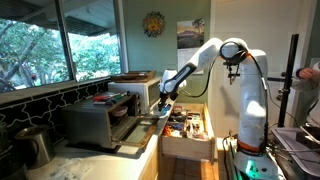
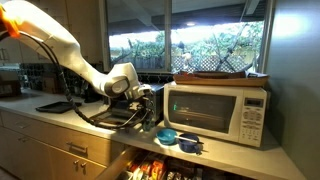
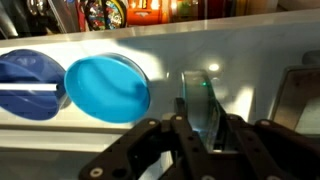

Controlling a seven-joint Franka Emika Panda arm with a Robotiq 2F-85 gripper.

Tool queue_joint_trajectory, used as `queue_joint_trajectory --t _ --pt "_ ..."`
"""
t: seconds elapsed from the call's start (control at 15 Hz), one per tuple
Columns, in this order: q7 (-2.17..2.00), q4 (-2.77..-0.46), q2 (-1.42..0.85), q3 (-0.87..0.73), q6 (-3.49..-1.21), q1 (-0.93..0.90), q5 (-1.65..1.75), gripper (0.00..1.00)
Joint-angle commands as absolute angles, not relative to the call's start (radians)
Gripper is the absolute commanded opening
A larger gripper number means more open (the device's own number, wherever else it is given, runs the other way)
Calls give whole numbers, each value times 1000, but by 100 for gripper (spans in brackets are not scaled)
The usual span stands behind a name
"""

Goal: Pick up the packaged cello tape and put it on the tray in the oven

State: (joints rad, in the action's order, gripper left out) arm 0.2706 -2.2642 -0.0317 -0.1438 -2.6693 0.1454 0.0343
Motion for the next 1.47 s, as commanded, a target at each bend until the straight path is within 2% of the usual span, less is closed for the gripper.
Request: queue_joint_trajectory --t 0.0,0.47,0.6,0.67,0.8,0.87,1.4 --pt "371 -2432 217 -137 -2637 137 140 11" --pt "594 -2635 601 -110 -2373 -29 105 11" --pt "585 -2684 652 -64 -2416 -81 135 9" --pt "558 -2609 575 -97 -2393 -57 125 27" --pt "556 -2647 622 -69 -2396 -94 128 27" --pt "556 -2656 632 -67 -2396 -99 129 9" --pt "615 -2781 565 -4 -2926 -146 291 7"
